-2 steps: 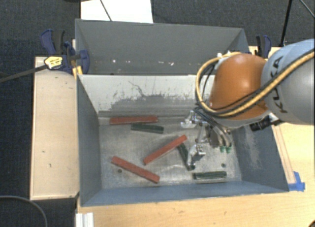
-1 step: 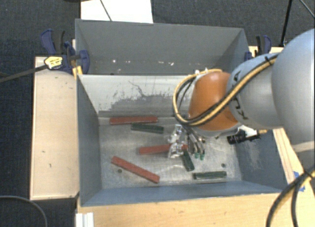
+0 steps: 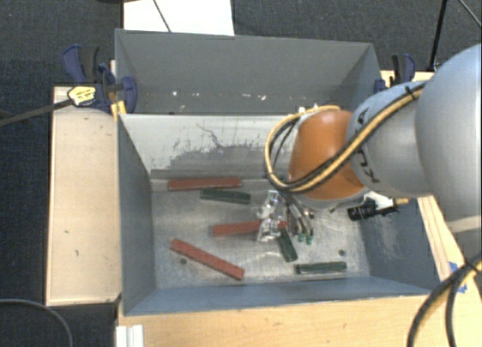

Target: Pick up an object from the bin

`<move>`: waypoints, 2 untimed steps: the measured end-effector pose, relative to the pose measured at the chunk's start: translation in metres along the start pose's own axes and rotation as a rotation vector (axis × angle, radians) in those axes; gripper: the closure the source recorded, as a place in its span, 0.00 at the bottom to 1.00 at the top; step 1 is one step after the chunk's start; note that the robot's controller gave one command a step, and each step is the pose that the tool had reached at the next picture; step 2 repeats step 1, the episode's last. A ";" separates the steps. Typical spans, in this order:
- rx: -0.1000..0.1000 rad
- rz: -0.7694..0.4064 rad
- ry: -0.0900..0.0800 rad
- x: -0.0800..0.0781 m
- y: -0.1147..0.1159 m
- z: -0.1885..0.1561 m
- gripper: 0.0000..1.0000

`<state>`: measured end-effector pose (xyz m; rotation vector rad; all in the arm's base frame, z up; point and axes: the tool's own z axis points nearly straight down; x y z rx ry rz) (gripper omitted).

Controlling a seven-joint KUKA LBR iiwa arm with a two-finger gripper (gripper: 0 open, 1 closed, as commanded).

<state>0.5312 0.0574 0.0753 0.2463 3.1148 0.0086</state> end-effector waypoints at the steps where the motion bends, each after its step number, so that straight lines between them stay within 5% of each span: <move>1: 0.007 0.047 0.018 0.011 0.010 -0.206 1.00; 2: 0.007 0.047 0.018 0.011 0.010 -0.206 1.00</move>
Offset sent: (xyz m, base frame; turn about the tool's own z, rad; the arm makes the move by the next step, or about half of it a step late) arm 0.0000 0.0000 0.0000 0.0000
